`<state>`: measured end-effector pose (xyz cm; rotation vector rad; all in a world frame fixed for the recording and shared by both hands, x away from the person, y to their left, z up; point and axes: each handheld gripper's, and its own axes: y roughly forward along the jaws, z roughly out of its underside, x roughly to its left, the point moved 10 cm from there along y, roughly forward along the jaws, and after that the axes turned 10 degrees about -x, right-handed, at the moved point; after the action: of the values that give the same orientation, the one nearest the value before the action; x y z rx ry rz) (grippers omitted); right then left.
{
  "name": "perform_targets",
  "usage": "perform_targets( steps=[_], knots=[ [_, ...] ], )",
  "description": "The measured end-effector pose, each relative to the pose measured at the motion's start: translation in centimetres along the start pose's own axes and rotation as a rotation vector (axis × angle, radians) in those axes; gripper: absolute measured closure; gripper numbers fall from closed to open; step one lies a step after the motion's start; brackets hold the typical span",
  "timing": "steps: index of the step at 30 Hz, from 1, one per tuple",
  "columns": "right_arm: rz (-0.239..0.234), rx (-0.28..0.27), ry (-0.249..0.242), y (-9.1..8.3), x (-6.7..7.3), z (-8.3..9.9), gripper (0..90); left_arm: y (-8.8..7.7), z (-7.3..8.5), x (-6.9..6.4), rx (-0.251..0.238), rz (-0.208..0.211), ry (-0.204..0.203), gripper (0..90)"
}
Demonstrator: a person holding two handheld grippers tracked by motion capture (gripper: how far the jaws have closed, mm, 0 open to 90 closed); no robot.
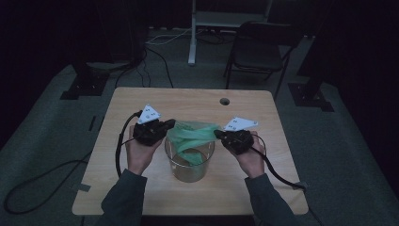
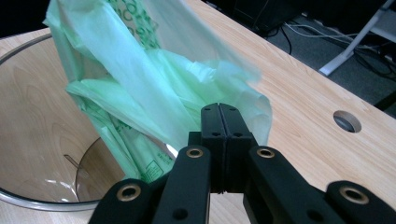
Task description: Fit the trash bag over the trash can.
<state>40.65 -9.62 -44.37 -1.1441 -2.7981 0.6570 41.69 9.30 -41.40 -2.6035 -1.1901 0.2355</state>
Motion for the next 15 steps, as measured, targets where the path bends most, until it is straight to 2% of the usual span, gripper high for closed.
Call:
perform_targets(
  steps=[11,15],
  knots=[
    [0.024,0.031,0.036,0.2,-1.0,0.8,89.8,0.1,2.1,4.0,0.038,-0.084,-0.063,89.9],
    [0.027,0.033,0.046,0.1,-1.3,0.9,89.8,0.1,2.6,4.9,0.05,-0.099,-0.077,89.9]
  ],
)
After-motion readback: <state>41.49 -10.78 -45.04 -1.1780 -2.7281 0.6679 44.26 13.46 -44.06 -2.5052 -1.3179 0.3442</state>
